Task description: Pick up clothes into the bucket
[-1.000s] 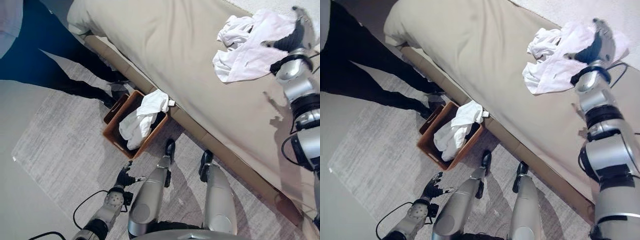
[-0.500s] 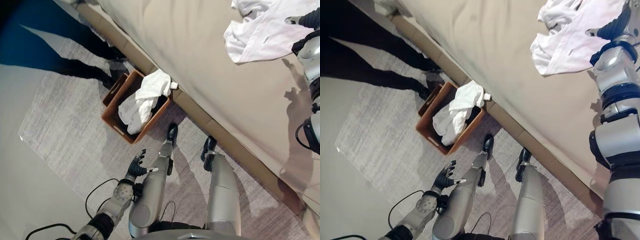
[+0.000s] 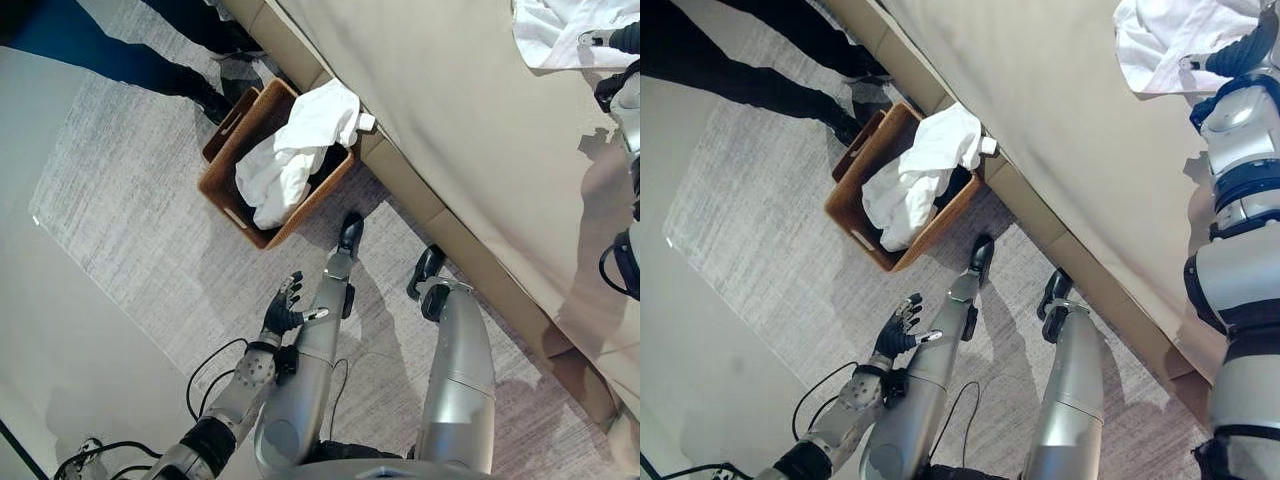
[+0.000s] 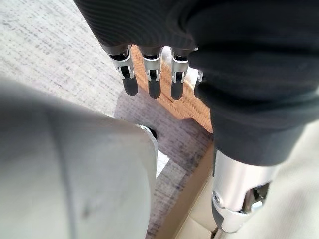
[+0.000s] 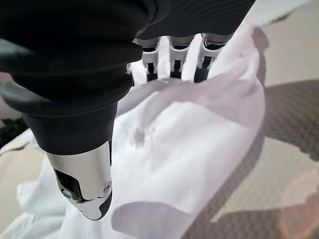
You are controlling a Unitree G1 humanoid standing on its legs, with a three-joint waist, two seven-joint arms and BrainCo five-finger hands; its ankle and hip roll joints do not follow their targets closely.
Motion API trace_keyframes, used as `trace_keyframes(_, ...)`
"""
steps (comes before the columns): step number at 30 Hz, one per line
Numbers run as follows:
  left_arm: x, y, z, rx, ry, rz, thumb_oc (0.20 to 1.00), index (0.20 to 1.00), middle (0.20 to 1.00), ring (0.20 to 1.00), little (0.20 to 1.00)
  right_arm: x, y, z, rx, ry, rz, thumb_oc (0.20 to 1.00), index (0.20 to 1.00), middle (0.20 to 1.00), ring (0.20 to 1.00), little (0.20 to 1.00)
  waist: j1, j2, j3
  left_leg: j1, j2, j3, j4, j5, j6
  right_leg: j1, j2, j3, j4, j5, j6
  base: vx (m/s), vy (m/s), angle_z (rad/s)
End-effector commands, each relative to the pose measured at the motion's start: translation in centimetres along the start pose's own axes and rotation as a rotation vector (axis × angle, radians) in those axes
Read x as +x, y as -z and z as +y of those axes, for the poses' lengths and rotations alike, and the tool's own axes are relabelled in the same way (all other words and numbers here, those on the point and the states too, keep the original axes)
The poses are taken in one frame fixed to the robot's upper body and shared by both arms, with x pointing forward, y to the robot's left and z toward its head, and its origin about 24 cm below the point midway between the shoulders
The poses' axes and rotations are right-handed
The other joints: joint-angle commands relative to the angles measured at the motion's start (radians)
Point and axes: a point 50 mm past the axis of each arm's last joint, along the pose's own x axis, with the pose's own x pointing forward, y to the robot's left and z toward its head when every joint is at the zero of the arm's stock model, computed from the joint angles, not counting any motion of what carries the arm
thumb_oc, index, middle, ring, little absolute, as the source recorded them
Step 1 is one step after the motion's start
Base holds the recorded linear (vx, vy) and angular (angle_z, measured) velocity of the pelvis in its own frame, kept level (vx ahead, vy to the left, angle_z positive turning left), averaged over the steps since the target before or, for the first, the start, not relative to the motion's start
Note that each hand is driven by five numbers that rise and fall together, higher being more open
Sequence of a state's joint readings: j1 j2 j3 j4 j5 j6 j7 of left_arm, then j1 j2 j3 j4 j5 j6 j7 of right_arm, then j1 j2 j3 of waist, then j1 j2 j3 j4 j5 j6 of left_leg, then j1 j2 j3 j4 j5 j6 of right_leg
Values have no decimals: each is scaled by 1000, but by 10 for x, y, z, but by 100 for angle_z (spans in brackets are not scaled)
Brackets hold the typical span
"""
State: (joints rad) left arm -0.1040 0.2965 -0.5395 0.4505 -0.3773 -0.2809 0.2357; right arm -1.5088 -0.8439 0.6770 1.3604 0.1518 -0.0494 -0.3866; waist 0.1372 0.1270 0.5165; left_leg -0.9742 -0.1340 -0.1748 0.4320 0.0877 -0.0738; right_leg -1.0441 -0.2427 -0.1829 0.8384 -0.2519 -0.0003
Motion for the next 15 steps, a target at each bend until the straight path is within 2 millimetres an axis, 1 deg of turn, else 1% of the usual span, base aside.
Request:
trace_keyframes(1,-13,14,9,8,-16,53,1000,1000,1000,1000,1000,8,6,-30,11,23,-15,1000,1000,1000,1000,1000,28,-24,3,-8,-1,-9,138,-164,25,23,-23,59,-22,14,73,8,2,10)
trace_keyframes(5,-13,12,7,1,-1,45,1000,1000,1000,1000,1000,8,10,-29,34,-11,7,1000,1000,1000,1000,1000,31,-22,3,-14,-9,-8,138,-163,28,20,-30,54,-19,11,69,-1,13,11)
trace_keyframes(6,-12,12,8,3,3,47,1000,1000,1000,1000,1000,7,16,-30,43,-29,25,1000,1000,1000,1000,1000,35,-19,3,-15,-14,-8,135,-161,29,16,-35,57,-17,10,68,-11,26,9)
trace_keyframes(8,-12,12,8,2,11,52,1000,1000,1000,1000,1000,7,18,-31,40,-55,28,1000,1000,1000,1000,1000,35,-20,3,-20,-17,-8,139,-161,31,13,-37,60,-16,9,66,-14,31,10)
trace_keyframes(9,-12,12,9,1,11,52,1000,1000,1000,1000,1000,7,17,-31,46,-64,24,746,746,746,746,746,35,-21,3,-20,-17,-6,138,-160,32,12,-37,61,-17,9,66,-11,29,8)
trace_keyframes(10,-12,12,9,1,11,51,1000,1000,1000,1000,1000,7,19,-30,53,-74,24,520,520,520,520,520,34,-23,3,-23,-19,-5,142,-161,33,10,-38,62,-17,10,65,-11,31,5)
trace_keyframes(11,-12,12,9,0,14,52,1000,1000,1000,1000,1000,7,19,-29,52,-78,23,253,253,253,253,253,34,-24,3,-26,-20,-4,146,-162,34,8,-40,63,-16,11,65,0,0,0)
trace_keyframes(12,-12,11,9,-1,16,48,1000,1000,1000,1000,1000,6,19,-29,47,-79,20,200,200,200,200,200,34,-24,3,-26,-22,-3,148,-163,35,7,-41,64,-15,11,65,0,0,0)
trace_keyframes(15,-10,8,9,1,14,37,1000,1000,1000,1000,1000,5,19,-26,54,-84,6,200,200,200,200,200,31,-25,3,-28,-27,3,155,-165,38,5,-45,69,-13,14,65,-14,24,-1)
